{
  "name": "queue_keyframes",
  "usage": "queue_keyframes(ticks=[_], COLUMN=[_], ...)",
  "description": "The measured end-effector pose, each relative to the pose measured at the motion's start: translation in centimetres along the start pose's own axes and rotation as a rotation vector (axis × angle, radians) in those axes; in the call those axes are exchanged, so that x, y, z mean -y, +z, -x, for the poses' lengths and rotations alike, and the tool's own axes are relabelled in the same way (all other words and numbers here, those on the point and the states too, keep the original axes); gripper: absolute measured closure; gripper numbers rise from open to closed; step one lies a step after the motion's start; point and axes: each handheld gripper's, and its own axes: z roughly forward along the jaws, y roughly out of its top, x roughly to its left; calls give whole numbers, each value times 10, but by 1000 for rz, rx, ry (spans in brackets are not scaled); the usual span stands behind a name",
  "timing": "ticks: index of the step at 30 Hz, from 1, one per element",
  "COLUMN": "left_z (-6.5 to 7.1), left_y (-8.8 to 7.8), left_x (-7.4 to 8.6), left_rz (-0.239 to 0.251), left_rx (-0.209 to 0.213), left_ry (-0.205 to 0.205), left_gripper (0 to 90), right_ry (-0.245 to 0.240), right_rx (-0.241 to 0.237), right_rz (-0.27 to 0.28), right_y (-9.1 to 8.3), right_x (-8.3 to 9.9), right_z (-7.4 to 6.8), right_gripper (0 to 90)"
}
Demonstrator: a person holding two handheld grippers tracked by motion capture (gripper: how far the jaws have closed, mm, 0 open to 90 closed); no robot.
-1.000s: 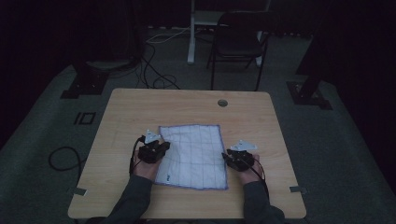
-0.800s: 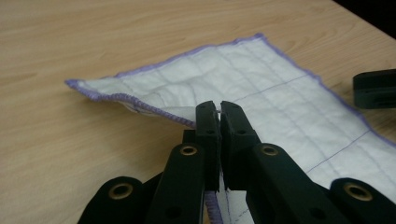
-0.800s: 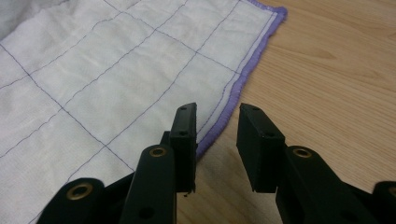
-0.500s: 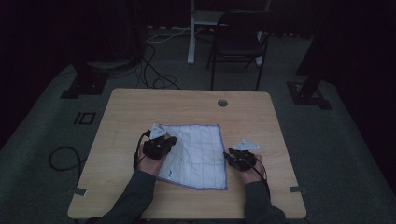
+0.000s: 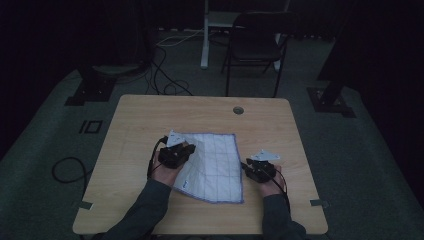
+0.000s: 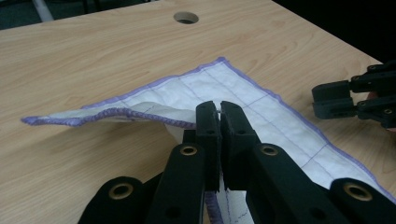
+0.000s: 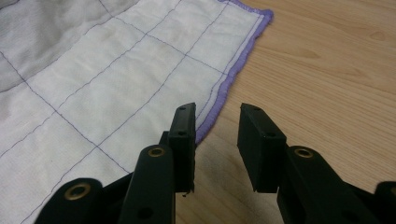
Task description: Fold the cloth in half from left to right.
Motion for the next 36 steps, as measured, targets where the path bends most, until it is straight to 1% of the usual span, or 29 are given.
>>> queue_keyframes(ticks=[12, 18, 27, 29, 30, 36], left_z=[10, 15, 22, 23, 24, 26], left_y=[6, 8, 14, 15, 17, 20], left_x=[-10, -13, -16, -16, -16, -17], left_rz=[2, 4, 1, -2, -1, -7], left_rx=[31, 39, 54, 59, 62, 69], left_ry=[20, 33, 42, 49, 46, 53], left_gripper=[875, 876, 876, 876, 876, 879], right_ry=[7, 9, 11, 11, 11, 11], right_rx=[2, 3, 3, 3, 4, 5], right_rz=[3, 3, 5, 6, 6, 6], right_y=[-1, -1, -1, -1, -1, -2], right_x=[0, 0, 1, 1, 1, 1], right_z=[1, 2, 2, 3, 3, 3], right_gripper=[676, 676, 676, 676, 676, 676])
